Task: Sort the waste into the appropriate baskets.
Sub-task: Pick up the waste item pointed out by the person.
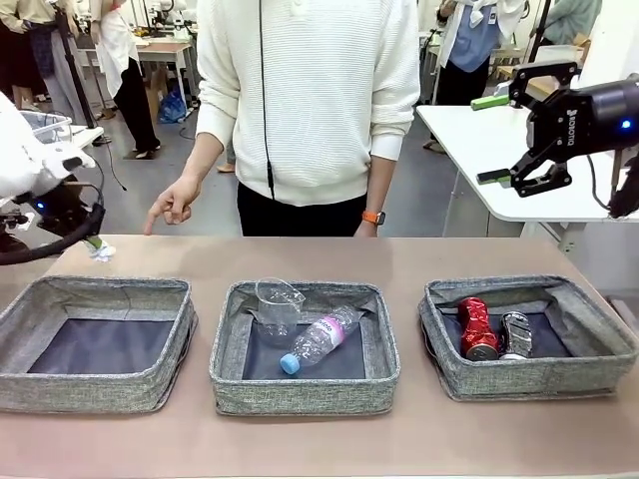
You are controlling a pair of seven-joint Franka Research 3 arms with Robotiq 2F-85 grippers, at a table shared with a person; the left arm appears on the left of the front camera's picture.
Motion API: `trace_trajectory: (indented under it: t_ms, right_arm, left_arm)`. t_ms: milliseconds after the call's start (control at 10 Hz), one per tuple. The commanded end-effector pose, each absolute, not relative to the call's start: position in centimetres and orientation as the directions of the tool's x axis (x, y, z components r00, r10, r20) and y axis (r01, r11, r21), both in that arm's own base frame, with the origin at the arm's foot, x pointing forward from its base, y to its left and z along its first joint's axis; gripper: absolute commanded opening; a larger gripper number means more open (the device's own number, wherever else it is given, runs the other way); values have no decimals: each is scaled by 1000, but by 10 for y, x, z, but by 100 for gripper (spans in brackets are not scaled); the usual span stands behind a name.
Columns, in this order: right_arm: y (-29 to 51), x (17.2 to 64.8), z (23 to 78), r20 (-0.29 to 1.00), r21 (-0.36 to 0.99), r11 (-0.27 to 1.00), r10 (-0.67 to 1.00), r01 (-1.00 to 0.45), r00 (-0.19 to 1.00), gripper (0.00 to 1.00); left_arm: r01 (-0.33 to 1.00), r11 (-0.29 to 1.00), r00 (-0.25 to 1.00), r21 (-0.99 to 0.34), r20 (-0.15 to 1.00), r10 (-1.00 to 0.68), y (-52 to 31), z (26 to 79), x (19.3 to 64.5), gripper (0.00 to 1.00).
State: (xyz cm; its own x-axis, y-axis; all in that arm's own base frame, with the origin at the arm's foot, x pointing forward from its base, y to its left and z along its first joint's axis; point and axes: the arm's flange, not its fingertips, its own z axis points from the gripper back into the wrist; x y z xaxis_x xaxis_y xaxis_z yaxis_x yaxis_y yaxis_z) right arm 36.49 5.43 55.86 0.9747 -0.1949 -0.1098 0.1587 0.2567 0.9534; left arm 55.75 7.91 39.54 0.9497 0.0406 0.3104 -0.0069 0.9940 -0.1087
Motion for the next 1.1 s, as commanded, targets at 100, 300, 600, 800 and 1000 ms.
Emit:
trace_trajectory:
  t_ms: [100,300,600,800,1000]
  right_arm:
    - [57,366,562,-121,960,226,-199,166,972,100]
    - [57,366,562,-121,960,226,-199,166,972,100]
    - [57,366,562,-121,960,226,-199,166,972,100]
    - [57,366,562,-121,960,226,-199,166,972,100]
    - [57,366,562,-121,960,226,-199,166,972,100]
  left_arm:
    - [-7,985,968,-174,247,50,67,494,473,0]
    - [18,967,938,-255,339,72,49,560,426,0]
    - [257,946,858,-197,498,-130,-6,577,361,0]
    - [-20,950,907,-311,395,148,24,603,397,0]
    - [51,952,901,-301,425,86,8,603,377,7]
